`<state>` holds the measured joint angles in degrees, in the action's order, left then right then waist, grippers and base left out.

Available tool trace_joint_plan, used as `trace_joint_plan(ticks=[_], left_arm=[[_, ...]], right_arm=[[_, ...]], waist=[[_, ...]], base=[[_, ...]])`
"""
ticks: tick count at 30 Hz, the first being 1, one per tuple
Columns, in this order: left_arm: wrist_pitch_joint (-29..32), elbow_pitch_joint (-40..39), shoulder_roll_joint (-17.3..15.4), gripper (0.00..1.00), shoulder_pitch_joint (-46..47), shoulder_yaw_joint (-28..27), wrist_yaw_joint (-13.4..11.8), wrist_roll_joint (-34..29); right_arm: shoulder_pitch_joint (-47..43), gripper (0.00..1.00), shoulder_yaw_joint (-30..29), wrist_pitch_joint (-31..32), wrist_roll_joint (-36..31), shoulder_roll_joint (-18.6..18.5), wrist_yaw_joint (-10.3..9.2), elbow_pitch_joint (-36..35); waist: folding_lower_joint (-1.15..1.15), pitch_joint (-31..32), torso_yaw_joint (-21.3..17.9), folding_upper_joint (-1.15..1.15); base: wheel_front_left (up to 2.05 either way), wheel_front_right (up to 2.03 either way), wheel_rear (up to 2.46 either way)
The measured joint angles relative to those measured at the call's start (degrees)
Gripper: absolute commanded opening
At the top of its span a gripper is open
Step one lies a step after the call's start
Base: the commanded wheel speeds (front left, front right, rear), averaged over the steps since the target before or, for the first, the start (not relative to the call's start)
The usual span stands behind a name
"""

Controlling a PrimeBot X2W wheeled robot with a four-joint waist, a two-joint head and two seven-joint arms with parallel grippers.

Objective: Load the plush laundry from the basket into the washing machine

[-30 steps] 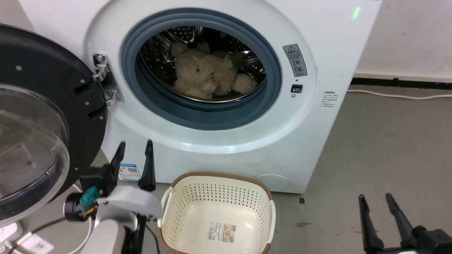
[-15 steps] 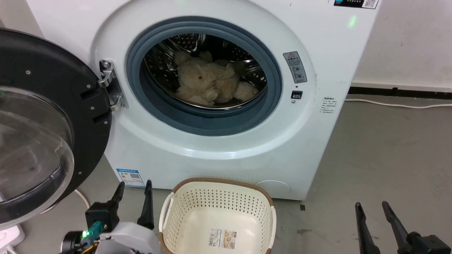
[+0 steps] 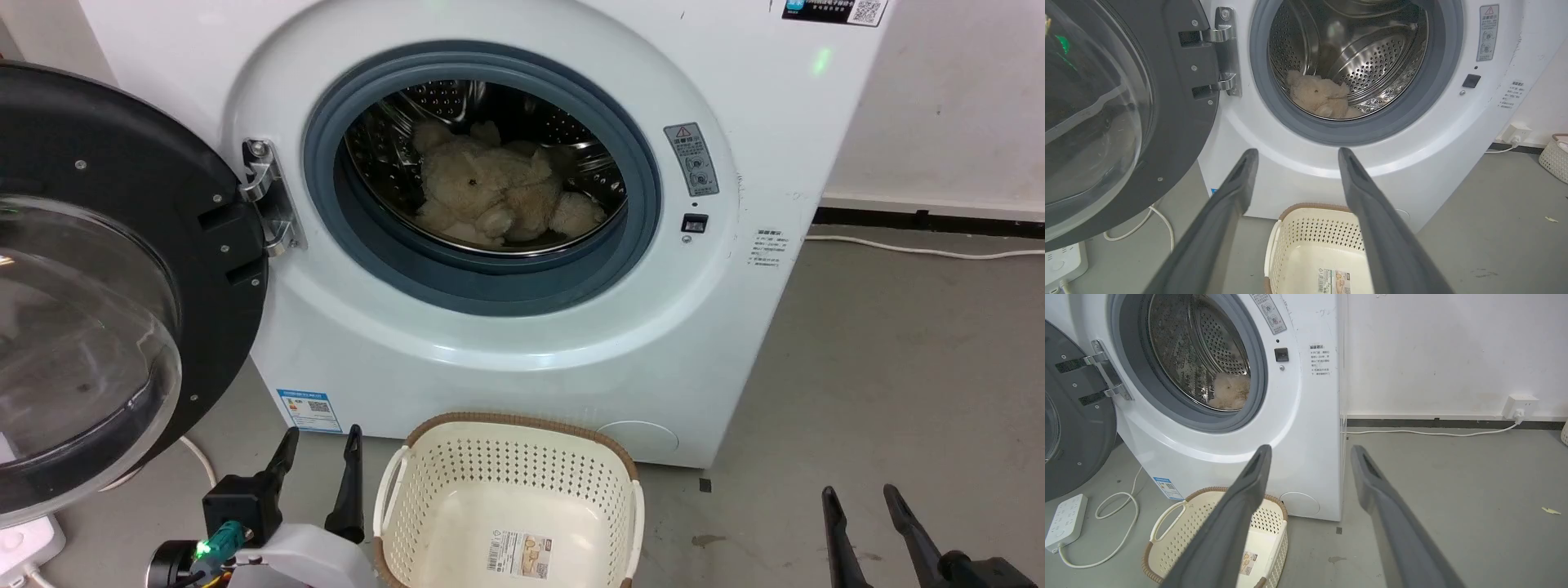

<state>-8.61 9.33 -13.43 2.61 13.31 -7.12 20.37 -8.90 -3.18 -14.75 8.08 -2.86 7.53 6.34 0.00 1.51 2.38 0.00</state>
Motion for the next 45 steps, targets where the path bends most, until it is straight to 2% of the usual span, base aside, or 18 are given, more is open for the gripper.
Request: trace_joint_plan(ticks=[13,14,45], left_arm=[[-0.4,-0.3,0.2,1.00,-0.2,0.0,-0.8,0.8],[-0.3,-0.3,0.1,0.00,-0.2,0.0,-0.8,0.7],[2.1,-2.3,2.6,0.00,-0.2,-3.2,1.2,-4.2]], right_arm=[[0.0,1.00,-0.2,0.0,0.0,0.0,0.00,0.3],[0.0,0.00,-0.2,0.0,0.0,0.0,0.00,0.3],[1.3,0.00,0.6,3.7,-1.7,0.0,0.00,-1.1]], waist=[[0.00,-0.2,-0.1,0.00],[0.00,-0.2,-0.1,0.00],[0.00,-0.6,-0.7,0.00]], base=[[0.00,0.00,0.00],[0.00,0.00,0.00],[0.00,0.00,0.00]])
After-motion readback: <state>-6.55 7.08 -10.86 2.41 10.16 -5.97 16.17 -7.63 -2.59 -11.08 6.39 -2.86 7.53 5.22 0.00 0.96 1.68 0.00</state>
